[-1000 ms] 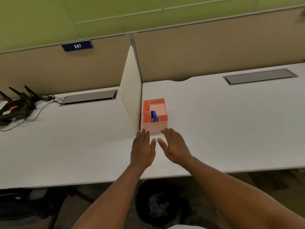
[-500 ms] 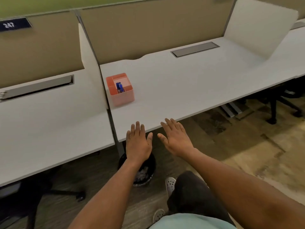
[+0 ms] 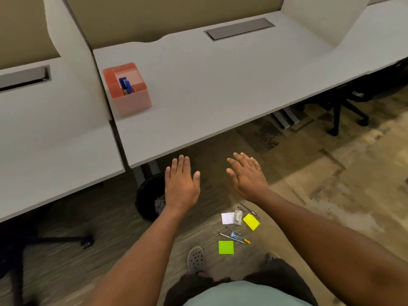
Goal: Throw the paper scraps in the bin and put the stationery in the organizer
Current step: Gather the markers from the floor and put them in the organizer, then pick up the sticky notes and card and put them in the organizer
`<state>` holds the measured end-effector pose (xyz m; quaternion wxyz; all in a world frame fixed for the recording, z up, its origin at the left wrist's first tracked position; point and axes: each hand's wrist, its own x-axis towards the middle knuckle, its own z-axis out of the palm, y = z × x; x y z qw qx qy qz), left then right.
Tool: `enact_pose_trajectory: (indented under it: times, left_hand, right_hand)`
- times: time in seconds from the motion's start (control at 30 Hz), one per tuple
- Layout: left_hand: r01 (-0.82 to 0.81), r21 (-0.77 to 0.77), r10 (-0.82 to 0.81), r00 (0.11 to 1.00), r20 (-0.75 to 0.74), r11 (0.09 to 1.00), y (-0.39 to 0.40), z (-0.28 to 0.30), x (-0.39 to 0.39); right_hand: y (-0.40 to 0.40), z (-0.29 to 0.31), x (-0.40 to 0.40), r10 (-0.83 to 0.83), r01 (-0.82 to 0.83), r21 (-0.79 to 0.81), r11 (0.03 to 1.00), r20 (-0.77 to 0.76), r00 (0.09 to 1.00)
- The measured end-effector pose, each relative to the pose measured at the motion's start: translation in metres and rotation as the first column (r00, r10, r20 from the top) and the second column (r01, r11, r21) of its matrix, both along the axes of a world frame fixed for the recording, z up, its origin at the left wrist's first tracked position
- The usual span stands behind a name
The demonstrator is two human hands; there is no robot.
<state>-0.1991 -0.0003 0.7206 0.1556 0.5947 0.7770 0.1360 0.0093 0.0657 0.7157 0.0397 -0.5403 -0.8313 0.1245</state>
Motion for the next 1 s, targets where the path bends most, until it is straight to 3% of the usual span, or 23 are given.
enact_pose_trajectory:
  times: [0.23, 0.47, 0.57, 0.8, 0.9, 1.0]
  left_hand:
    - [-0.025, -0.076, 0.024, 0.999, -0.024, 0.997, 0.010, -0.068, 0.037]
    - [-0.043, -0.276, 0.060, 0.997, 0.052, 0.960, 0.012, -0.169, 0.110]
    - [-0.002, -0.412, 0.051, 0.993, 0.107, 0.911, 0.014, -0.236, 0.149]
    - [-0.058, -0.575, 0.171, 0.975, 0.145, 0.816, 0.009, -0.414, 0.204]
    - [-0.172, -0.695, 0.385, 0.909, 0.161, 0.698, -0.005, -0.501, 0.217]
    - [-0.188, -0.821, 0.469, 0.877, 0.106, 0.538, -0.026, -0.588, 0.228]
  right_hand:
    - [0.022, -0.060, 0.061, -0.086, 0.085, -0.102, 0.991, -0.001, 0.996]
    - [0.029, -0.164, 0.134, -0.161, 0.183, -0.318, 0.930, 0.094, 0.982]
    - [0.025, -0.235, 0.158, -0.179, 0.205, -0.450, 0.869, 0.100, 0.979]
    - [0.024, -0.419, 0.193, -0.163, 0.224, -0.643, 0.732, 0.155, 0.974]
    - [0.022, -0.507, 0.208, -0.209, 0.290, -0.707, 0.645, 0.202, 0.957]
    - [0.014, -0.592, 0.229, -0.251, 0.375, -0.729, 0.573, 0.279, 0.927]
